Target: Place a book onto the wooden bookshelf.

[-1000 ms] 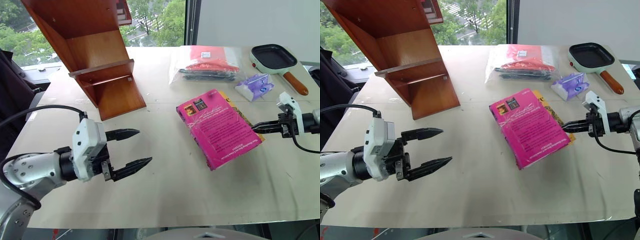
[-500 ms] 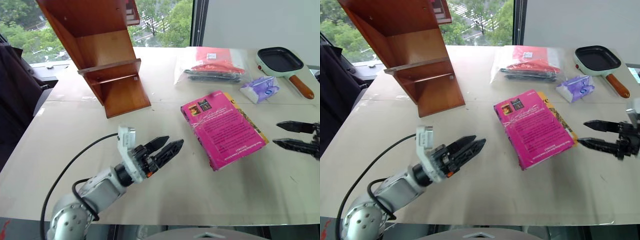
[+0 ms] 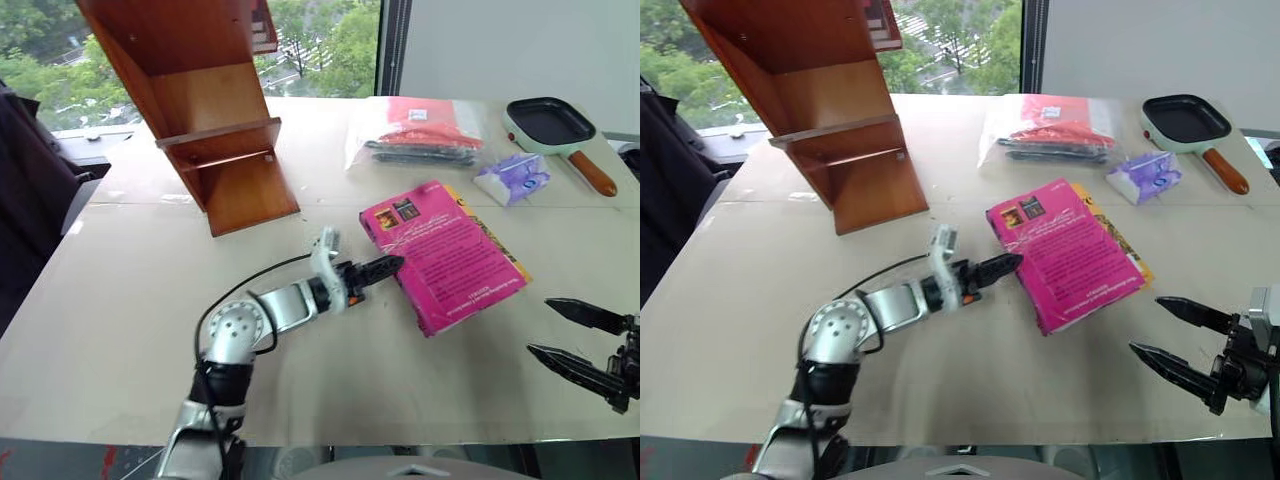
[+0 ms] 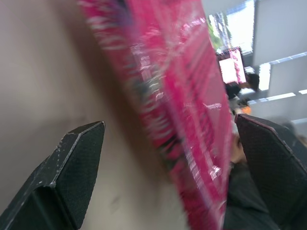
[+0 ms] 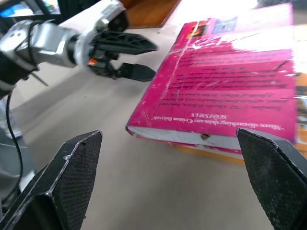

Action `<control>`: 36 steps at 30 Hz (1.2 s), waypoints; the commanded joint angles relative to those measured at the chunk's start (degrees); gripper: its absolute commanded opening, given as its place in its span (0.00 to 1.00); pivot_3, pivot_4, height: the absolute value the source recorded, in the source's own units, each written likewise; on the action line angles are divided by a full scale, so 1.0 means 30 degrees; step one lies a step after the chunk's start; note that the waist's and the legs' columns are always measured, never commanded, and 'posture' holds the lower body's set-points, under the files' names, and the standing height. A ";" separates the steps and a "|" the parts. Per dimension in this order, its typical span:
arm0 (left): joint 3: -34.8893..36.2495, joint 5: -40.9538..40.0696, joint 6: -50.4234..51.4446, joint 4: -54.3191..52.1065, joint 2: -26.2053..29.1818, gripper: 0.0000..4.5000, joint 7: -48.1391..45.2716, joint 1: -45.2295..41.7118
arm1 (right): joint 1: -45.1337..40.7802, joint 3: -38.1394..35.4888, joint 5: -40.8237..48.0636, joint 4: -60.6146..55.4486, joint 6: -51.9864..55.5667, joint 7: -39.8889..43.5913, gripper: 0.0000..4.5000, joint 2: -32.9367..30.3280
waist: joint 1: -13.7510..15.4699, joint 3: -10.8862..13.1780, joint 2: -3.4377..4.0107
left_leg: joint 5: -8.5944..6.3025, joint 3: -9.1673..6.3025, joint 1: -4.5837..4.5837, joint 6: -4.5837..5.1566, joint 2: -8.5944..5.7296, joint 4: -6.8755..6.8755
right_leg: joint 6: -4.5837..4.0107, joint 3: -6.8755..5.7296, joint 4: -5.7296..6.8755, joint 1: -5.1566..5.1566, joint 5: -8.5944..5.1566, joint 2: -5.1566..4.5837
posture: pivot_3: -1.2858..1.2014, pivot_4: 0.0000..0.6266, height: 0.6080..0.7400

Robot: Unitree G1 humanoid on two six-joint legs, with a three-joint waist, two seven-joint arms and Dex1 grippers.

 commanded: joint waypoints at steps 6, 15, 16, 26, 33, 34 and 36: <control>0.0399 0.1073 0.1178 0.4012 -0.2609 1.00 -0.0141 -0.1599 | 0.1156 -0.0247 -0.0664 -0.0164 -0.2939 0.0213 0.98 0.0110 | 0.0181 -0.0014 -0.0006 | 0.0000 -0.0028 -0.0011 0.0000 -0.0001 -0.0015 | 0.0032 -0.0037 -0.0008 -0.0006 -0.0026 0.0015 | 0.52 0.24 0.93; 0.2519 -0.0172 0.1586 0.1701 -0.3451 0.39 -0.0602 -0.0875 | 0.1228 -0.0001 -0.0715 0.0553 -0.3861 0.0190 1.00 -0.0402 | 0.0096 -0.0013 -0.0018 | -0.0002 -0.0035 -0.0031 -0.0002 -0.0010 -0.0020 | -0.0014 -0.0021 -0.0038 -0.0017 0.0003 -0.0016 | 0.52 0.24 0.93; 0.2952 -0.0808 0.1534 0.0663 -0.3246 0.28 -0.1049 -0.0398 | 0.1114 0.0161 -0.0791 0.0698 -0.3974 0.0183 1.00 -0.0495 | 0.0085 -0.0012 -0.0019 | -0.0003 -0.0032 -0.0032 -0.0002 0.0001 -0.0026 | -0.0027 -0.0021 -0.0042 -0.0020 0.0011 -0.0014 | 0.52 0.24 0.93; 0.7637 -0.2193 -0.0935 -0.4514 0.1943 0.11 -0.6806 0.3469 | -0.0339 0.3004 -0.2013 0.2134 -0.5374 0.0091 1.00 -0.0681 | 0.0244 -0.0006 -0.0008 | -0.0001 -0.0020 -0.0025 -0.0007 0.0083 -0.0092 | -0.0038 -0.0031 -0.0045 -0.0060 0.0005 -0.0016 | 0.52 0.24 0.93; 0.5098 0.3991 -0.3976 -0.3043 0.3100 0.11 -1.1067 0.0213 | -0.1782 0.4868 -0.2421 0.2857 -0.5955 -0.0165 1.00 -0.0682 | 0.0500 -0.0004 -0.0024 | -0.0011 -0.0007 -0.0104 0.0024 -0.0017 0.0014 | -0.0034 -0.0012 -0.0079 -0.0053 0.0012 -0.0087 | 0.52 0.24 0.93; 0.4240 0.5118 -0.4284 -0.2894 0.3261 0.11 -1.1780 -0.0233 | -0.1949 0.5013 -0.2439 0.2936 -0.6023 -0.0179 1.00 -0.0695 | 0.0506 -0.0004 -0.0024 | -0.0020 -0.0003 -0.0105 0.0038 -0.0048 0.0011 | -0.0035 -0.0010 -0.0083 -0.0055 0.0012 -0.0085 | 0.52 0.24 0.93; 0.1133 0.9946 -0.7380 -0.2427 0.3379 0.11 -1.3414 -0.2065 | -0.2558 0.5276 -0.2590 0.3277 -0.6419 -0.0219 1.00 -0.0681 | 0.0627 0.0000 -0.0024 | -0.0031 -0.0020 -0.0119 0.0055 -0.0095 0.0006 | -0.0022 -0.0022 -0.0083 -0.0056 0.0003 -0.0084 | 0.52 0.24 0.93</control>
